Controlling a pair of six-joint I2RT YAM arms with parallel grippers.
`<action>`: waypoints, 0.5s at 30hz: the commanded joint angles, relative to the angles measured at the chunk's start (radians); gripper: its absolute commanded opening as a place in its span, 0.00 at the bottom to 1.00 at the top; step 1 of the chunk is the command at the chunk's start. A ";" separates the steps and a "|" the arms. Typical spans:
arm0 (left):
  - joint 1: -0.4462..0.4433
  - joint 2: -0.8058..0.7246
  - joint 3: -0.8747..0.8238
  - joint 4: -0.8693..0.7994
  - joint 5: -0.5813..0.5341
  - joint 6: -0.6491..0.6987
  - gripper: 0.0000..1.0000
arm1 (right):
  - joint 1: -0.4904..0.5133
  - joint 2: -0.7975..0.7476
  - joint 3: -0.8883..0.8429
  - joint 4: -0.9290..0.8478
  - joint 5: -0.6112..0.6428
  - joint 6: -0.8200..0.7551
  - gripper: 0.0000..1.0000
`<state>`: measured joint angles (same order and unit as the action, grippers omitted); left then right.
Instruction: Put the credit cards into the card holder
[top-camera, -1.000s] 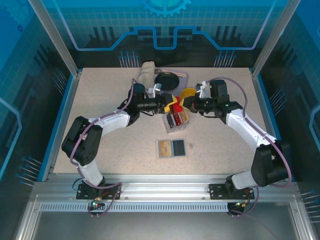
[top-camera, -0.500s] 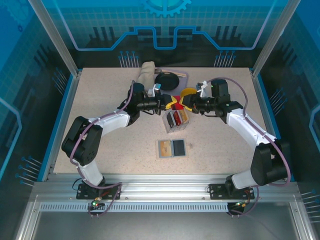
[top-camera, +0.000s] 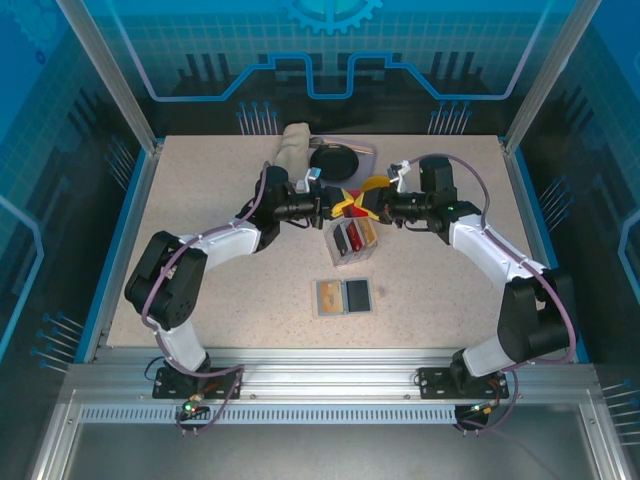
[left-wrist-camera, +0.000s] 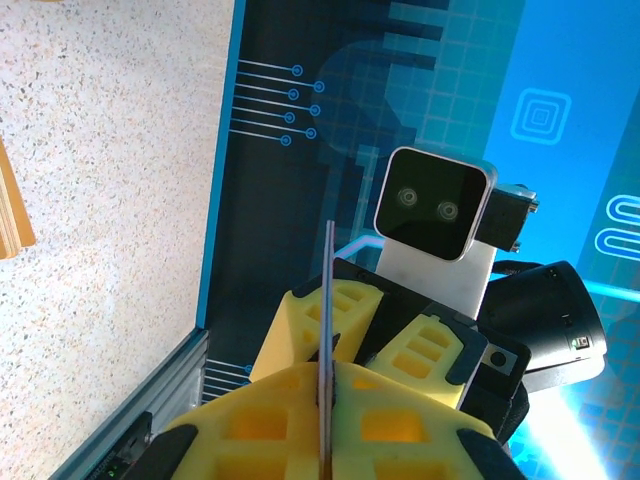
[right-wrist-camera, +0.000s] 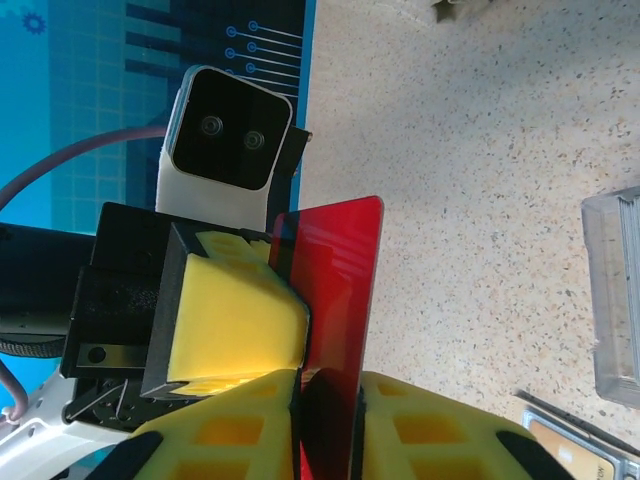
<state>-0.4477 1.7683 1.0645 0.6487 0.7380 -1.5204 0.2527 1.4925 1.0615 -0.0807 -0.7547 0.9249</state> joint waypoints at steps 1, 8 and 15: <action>0.005 -0.004 0.009 0.147 0.001 -0.060 0.12 | -0.024 0.008 -0.008 -0.102 0.044 -0.035 0.19; 0.007 -0.017 0.009 0.162 0.010 -0.052 0.16 | -0.040 -0.004 -0.015 -0.146 0.086 -0.052 0.20; 0.011 -0.013 -0.001 0.167 0.010 -0.050 0.16 | -0.044 -0.012 -0.017 -0.139 0.089 -0.046 0.19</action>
<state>-0.4473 1.7737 1.0630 0.6815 0.7380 -1.5459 0.2279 1.4803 1.0615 -0.1234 -0.7208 0.8970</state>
